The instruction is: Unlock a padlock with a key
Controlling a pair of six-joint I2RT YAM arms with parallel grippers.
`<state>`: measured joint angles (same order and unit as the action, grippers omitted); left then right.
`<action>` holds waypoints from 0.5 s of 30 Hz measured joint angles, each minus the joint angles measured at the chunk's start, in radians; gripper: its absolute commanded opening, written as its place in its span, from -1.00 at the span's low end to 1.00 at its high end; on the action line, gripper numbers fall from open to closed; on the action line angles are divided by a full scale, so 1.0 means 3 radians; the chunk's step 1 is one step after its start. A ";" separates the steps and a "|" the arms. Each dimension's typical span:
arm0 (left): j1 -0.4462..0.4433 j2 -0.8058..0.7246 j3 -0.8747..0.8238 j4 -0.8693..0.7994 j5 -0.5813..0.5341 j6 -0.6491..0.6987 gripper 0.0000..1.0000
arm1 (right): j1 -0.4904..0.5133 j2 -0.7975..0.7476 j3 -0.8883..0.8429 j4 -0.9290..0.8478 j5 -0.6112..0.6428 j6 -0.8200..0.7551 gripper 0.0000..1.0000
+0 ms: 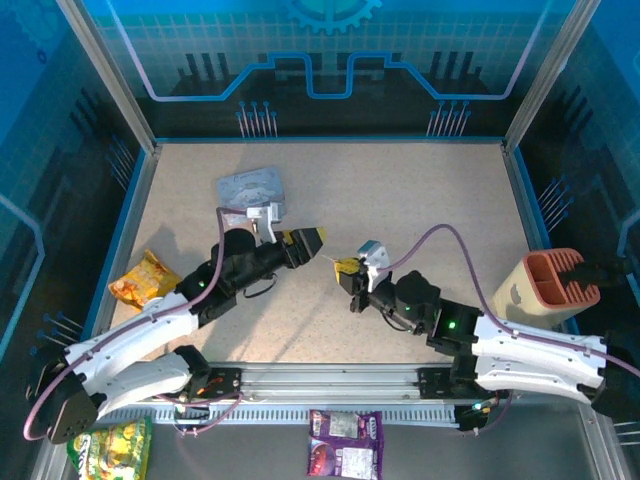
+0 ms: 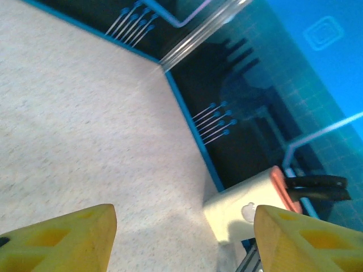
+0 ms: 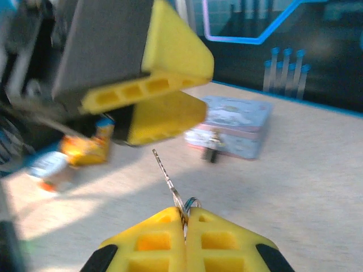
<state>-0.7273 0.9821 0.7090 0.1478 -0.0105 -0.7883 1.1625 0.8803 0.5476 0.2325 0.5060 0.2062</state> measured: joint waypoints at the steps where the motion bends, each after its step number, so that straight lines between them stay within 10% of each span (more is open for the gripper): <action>1: 0.0010 0.0022 0.0064 -0.0173 0.0014 -0.0039 0.29 | 0.0071 0.0070 0.0000 0.0004 0.0182 -0.0178 -1.00; 15: 0.0011 0.0328 0.0402 -0.1130 0.0402 -0.0440 0.01 | 0.0505 0.0848 -0.0004 0.0884 0.1401 -0.1545 -1.00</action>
<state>-0.7238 1.0805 0.8295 -0.1913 0.1101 -0.9203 1.3140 1.1347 0.5465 0.4976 0.9264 -0.2573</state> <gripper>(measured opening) 0.534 0.047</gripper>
